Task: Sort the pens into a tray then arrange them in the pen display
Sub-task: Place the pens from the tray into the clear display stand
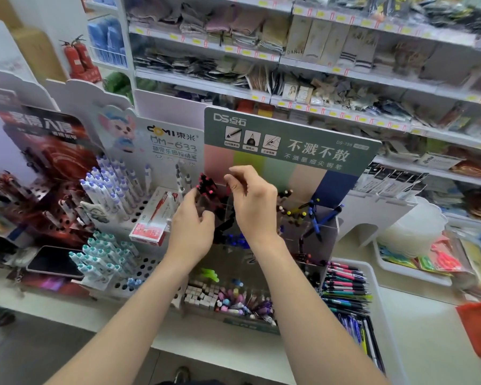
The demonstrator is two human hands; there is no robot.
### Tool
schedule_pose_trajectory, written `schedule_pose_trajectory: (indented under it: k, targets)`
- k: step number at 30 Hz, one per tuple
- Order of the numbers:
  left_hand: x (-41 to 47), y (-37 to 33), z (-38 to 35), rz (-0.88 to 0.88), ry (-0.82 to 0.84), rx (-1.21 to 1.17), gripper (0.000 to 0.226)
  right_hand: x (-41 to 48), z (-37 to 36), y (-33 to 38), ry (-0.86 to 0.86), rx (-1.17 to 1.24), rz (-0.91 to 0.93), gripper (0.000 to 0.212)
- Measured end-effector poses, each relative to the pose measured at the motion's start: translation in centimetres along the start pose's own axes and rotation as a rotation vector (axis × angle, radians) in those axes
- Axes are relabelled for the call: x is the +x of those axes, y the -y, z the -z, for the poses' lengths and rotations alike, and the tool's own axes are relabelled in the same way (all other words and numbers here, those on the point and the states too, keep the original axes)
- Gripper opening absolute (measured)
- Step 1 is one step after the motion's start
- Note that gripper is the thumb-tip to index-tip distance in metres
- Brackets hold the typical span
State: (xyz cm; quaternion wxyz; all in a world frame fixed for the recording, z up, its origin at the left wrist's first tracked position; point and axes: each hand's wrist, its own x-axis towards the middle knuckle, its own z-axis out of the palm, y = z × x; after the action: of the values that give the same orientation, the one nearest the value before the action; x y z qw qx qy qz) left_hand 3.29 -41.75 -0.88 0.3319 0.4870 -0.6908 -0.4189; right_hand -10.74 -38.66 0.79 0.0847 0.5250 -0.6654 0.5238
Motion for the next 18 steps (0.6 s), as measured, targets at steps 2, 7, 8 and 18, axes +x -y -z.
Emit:
schedule_pose_trajectory:
  k: [2, 7, 8, 18]
  targets:
    - [0.4, -0.2, 0.2, -0.054, -0.006, 0.009, 0.051, 0.2, -0.8, -0.5, 0.204, -0.087, 0.03, 0.015]
    - [1.3, 0.8, -0.1, -0.142, -0.026, -0.003, 0.039, 0.5, -1.0, -0.2, 0.365, -0.334, 0.048, 0.028]
    - [1.3, 0.7, -0.1, -0.135, -0.048, -0.001, 0.034, 0.5, -0.7, 0.1, 0.391, -0.271, 0.013, 0.034]
    - [-3.7, -0.6, -3.7, -0.279, 0.174, -0.014, 0.018, -7.3, 8.1, 0.4, 0.015, 0.054, -0.259, 0.034]
